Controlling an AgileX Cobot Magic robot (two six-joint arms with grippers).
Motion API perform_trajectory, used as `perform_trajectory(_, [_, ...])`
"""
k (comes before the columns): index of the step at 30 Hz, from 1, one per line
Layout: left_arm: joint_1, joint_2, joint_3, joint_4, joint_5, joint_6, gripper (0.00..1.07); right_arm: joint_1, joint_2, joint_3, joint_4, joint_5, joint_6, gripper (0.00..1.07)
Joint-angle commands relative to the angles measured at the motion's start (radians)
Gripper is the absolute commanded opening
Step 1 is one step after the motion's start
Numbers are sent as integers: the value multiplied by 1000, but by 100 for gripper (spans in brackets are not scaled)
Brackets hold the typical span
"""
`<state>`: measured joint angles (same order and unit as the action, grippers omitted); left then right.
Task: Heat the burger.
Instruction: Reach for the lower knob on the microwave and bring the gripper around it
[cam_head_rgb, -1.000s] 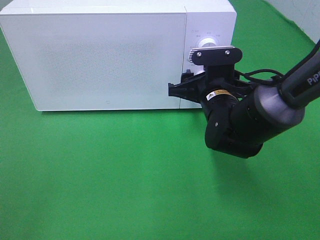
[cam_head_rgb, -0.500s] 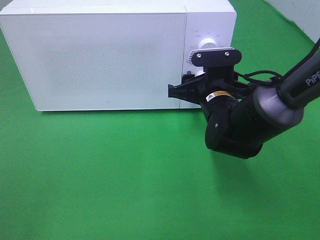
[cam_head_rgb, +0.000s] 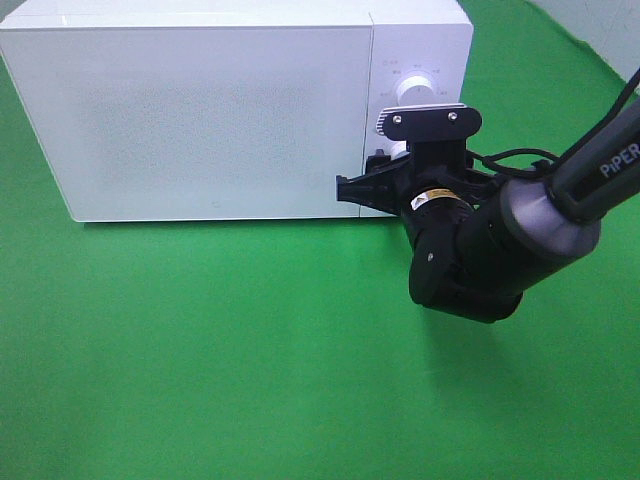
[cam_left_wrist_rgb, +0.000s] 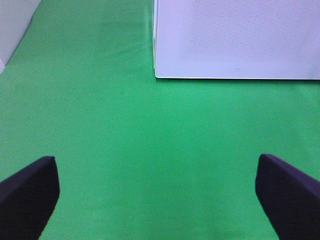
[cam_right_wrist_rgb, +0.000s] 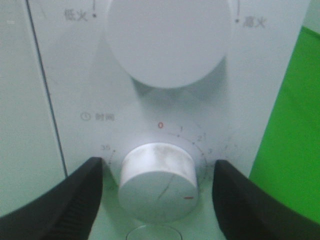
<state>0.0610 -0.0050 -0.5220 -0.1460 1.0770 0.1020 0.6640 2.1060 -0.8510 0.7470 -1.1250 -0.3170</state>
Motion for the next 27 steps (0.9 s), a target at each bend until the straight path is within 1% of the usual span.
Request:
perform_trajectory(1, [4,-17,5,-1,-6,-5,102,-7,-5,-8,-5,-36,1,55])
perform_trajectory(2, [4,-17,5,-1,-6,-5,102,-7,-5,-8,-5,-38,1,44])
perform_trajectory(3, [4,-17,5,-1,-6,-5,102,-7,-5,-8,-5,-38,1,44])
perform_trajectory(4, [4,-17,5,-1,-6,-5,102,-7,-5,-8,-5,-39,1,29])
perform_trajectory(5, [4,-17,5,-1,-6,-5,102,-7,-5,-8,-5,-39,1,29])
perform_trajectory(6, [4,-17,5,-1,-6,-5,102,-7,-5,-8,-5,-38,1,16])
perform_trajectory(7, [4,-17,5,-1,-6,-5,102,-7,-5,-8,-5,-38,1,16])
perform_trajectory(8, [4,-17,5,-1,-6,-5,102,-7,-5,-8,-7,-38,1,2])
perform_trajectory(9, [4,-17,5,-1,-6,-5,102,-7,-5,-8,-7,-38,1,2])
perform_trajectory(10, [4,-17,5,-1,-6,-5,102,-7,-5,-8,-7,-38,4,0])
perform_trajectory(14, [4,-17,5,-1,-6,-5,102,-7,-5,-8,-9,-38,37,0])
perform_trajectory(16, [4,-17,5,-1,-6,-5,102,-7,-5,-8,-12,-38,80,0])
perform_trajectory(17, [4,-17,5,-1,-6,-5,102,-7,-5,-8,-13,-38,146,0])
perform_trajectory(18, [4,-17,5,-1,-6,-5,102,-7,-5,-8,-13,-38,146,0])
perform_trajectory(19, [4,-17,5,-1,-6,-5,102,-7,-5,-8,-17,-38,214,0])
perform_trajectory(20, [4,-17,5,-1,-6,-5,102,-7,-5,-8,-17,-38,214,0])
perform_trajectory(21, [4,-17,5,-1,-6,-5,102,-7,-5,-8,-38,-38,323,0])
perform_trajectory(22, [4,-17,5,-1,-6,-5,102,-7,-5,-8,-38,-38,323,0])
perform_trajectory(24, [4,-17,5,-1,-6,-5,102,-7,-5,-8,-119,-33,562,0])
perform_trajectory(25, [4,-17,5,-1,-6,-5,102,-7,-5,-8,-119,-33,562,0])
perform_trajectory(26, [4,-17,5,-1,-6,-5,102,-7,-5,-8,-154,-19,684,0])
perform_trajectory(27, [4,-17,5,-1,-6,-5,102,-7,-5,-8,-154,-19,684,0])
